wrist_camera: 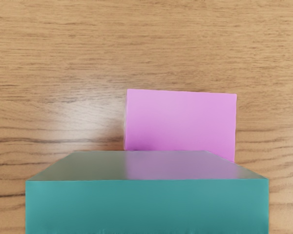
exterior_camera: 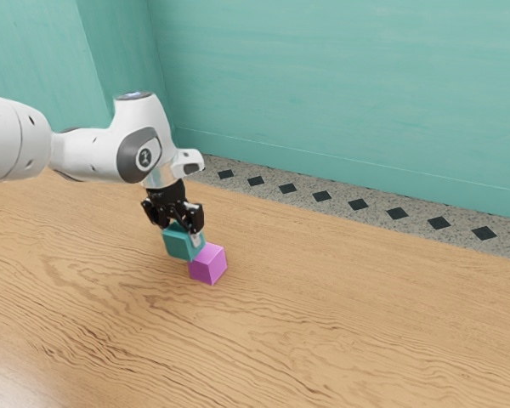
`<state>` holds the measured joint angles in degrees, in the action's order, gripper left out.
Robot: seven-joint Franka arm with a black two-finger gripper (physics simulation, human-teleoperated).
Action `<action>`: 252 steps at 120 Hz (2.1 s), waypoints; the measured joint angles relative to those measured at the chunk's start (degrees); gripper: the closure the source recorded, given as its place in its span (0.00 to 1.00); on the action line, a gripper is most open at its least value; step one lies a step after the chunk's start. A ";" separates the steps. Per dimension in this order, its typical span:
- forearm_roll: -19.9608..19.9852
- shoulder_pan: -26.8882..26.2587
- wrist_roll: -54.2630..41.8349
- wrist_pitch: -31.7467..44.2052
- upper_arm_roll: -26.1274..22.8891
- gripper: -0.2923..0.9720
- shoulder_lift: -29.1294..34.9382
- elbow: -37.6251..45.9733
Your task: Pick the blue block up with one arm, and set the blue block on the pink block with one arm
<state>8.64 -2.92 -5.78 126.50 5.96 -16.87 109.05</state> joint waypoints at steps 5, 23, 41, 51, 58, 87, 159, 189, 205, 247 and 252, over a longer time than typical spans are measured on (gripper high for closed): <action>0.27 0.01 -0.31 0.64 -0.04 0.46 -0.51 -0.10; 0.84 0.02 -1.32 1.92 -0.46 0.46 -1.23 -1.12; 1.72 0.04 -2.02 1.74 -1.16 0.46 -2.04 -2.98; 2.65 -0.12 -1.91 1.08 -1.82 0.46 -2.39 -3.55; 2.95 -0.23 -1.59 0.68 -1.99 0.46 -2.80 -3.81; 0.06 -0.15 -0.53 -4.94 -1.08 0.45 -4.10 -6.70; -2.04 -0.08 0.71 -4.90 -1.12 0.46 -5.60 -7.98; -1.79 -0.14 1.34 -2.95 -1.13 0.46 -6.43 -8.78; -1.68 -0.27 1.79 -2.57 -1.20 0.46 -5.95 -8.54; -0.89 -0.42 2.66 -2.17 -1.30 0.46 -4.61 -6.28; -0.91 -0.42 2.74 -2.15 -1.30 0.46 -4.39 -5.90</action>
<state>7.73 -3.34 -3.04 124.36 4.66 -21.25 103.15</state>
